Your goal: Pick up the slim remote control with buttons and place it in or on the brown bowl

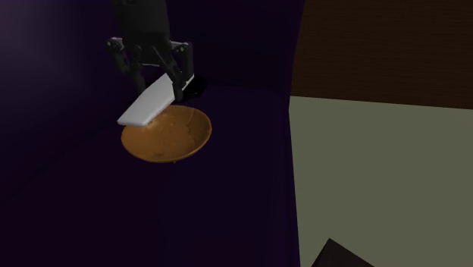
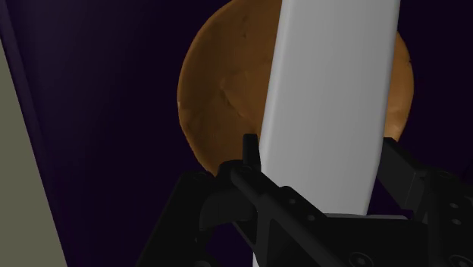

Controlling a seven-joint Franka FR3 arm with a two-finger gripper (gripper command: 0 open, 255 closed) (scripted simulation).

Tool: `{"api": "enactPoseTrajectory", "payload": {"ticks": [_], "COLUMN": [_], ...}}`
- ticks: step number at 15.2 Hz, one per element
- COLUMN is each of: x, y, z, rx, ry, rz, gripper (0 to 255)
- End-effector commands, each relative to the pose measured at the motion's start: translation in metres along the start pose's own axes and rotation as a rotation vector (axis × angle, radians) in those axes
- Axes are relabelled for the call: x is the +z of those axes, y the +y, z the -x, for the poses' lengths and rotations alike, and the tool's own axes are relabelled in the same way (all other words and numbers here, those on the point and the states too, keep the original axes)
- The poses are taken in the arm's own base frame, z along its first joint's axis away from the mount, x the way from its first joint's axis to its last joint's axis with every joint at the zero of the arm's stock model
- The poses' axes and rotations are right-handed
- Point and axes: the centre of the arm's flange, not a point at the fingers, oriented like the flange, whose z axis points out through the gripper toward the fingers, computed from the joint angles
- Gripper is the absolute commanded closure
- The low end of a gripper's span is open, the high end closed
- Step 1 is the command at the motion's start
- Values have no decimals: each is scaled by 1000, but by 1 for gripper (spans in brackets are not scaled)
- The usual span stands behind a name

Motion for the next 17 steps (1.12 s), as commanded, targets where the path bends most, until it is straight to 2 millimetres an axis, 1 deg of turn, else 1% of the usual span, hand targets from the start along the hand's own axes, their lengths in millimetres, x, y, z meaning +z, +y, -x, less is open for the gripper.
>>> {"api": "enactPoseTrajectory", "payload": {"ticks": [1,10,11,17], "x": [10,57,66,66], "y": [-3,-2,-2,-2], "z": [2,2,2,2], "rx": [1,1,1,1], "ry": [0,0,0,0], "rz": [0,0,0,0], "gripper": [255,255,255,255]}}
